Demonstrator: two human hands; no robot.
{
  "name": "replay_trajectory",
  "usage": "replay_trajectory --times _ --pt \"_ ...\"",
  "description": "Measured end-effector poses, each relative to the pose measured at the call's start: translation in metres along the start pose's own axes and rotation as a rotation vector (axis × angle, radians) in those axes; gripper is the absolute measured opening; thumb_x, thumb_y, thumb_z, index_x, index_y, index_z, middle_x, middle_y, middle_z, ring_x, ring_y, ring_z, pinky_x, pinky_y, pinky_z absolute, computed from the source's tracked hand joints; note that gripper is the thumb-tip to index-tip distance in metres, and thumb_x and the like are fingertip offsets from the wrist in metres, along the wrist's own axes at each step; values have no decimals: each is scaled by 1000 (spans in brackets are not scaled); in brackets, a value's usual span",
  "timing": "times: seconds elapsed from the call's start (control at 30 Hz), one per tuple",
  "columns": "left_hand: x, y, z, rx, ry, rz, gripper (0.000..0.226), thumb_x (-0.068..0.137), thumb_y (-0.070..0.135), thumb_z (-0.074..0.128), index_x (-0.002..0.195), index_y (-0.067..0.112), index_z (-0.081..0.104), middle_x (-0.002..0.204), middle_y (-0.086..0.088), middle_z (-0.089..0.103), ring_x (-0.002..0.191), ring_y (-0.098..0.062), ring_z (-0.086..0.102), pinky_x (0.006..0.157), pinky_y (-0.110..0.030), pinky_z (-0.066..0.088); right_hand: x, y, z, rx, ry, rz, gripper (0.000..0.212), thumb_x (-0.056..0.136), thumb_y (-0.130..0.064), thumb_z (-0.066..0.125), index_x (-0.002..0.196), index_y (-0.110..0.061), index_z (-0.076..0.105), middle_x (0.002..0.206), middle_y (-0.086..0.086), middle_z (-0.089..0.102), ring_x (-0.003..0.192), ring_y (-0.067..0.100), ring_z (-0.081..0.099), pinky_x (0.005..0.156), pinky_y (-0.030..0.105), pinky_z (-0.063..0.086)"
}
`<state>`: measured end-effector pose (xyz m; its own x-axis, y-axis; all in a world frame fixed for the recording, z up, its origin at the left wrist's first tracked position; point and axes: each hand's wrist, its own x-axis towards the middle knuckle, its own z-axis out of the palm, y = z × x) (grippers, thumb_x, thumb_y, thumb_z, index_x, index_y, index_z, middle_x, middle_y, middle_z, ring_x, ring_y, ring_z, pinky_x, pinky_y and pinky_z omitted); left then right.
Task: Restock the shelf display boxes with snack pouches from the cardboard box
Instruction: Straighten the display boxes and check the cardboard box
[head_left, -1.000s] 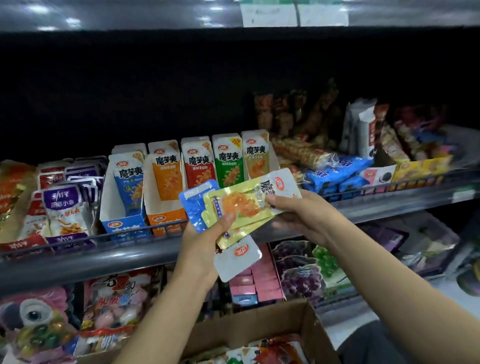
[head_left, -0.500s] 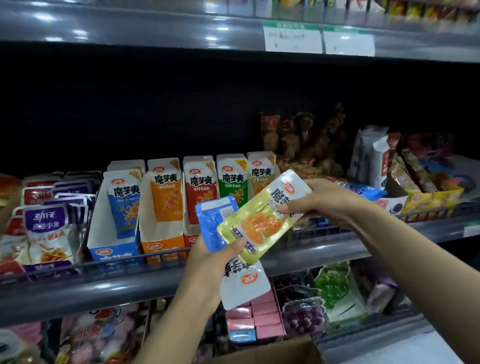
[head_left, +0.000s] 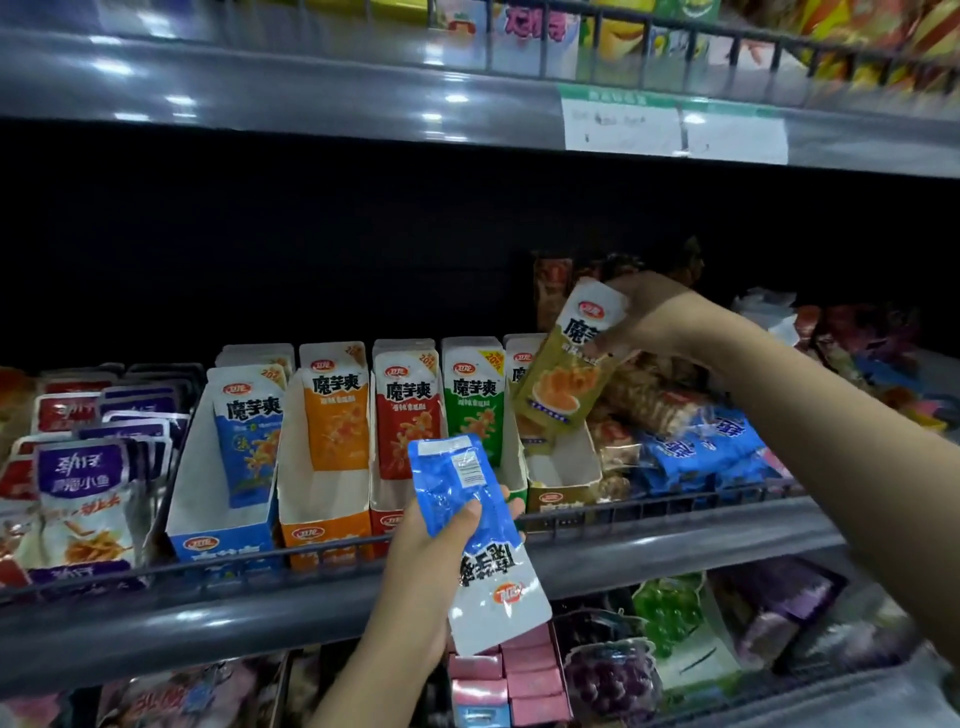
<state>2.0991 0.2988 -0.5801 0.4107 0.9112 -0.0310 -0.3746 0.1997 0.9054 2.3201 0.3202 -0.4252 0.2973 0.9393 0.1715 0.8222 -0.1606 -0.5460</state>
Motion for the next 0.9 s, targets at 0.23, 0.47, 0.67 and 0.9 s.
replay_trajectory --times 0.23,0.47,0.67,0.9 --pt "5 2 -5 24 19 -22 26 96 5 48 118 18 54 92 -6 75 85 -19 73 65 -34 59 23 -23 -8 -237 -121 146 32 82 -23 73 104 -5 59 83 4 59 60 8 56 45 15 41" --pt "10 3 -11 -9 37 -60 25 95 5 50 118 15 55 93 -9 75 82 -21 73 60 -31 59 39 -21 19 -338 -227 99 27 82 -24 73 98 -7 59 69 -2 58 60 5 55 39 11 38" --pt "11 5 -10 -86 40 -91 28 95 2 48 120 12 54 94 -10 74 84 -25 73 64 -36 60 56 5 59 -535 -144 -69 52 80 -26 74 126 -11 56 124 9 60 112 25 55 87 30 44" --pt "12 4 -13 -35 57 -117 26 96 4 46 118 15 54 93 -15 74 86 -27 72 62 -36 59 63 32 75 -657 199 -213 38 84 -35 66 119 -21 63 108 8 67 99 28 62 82 36 50"
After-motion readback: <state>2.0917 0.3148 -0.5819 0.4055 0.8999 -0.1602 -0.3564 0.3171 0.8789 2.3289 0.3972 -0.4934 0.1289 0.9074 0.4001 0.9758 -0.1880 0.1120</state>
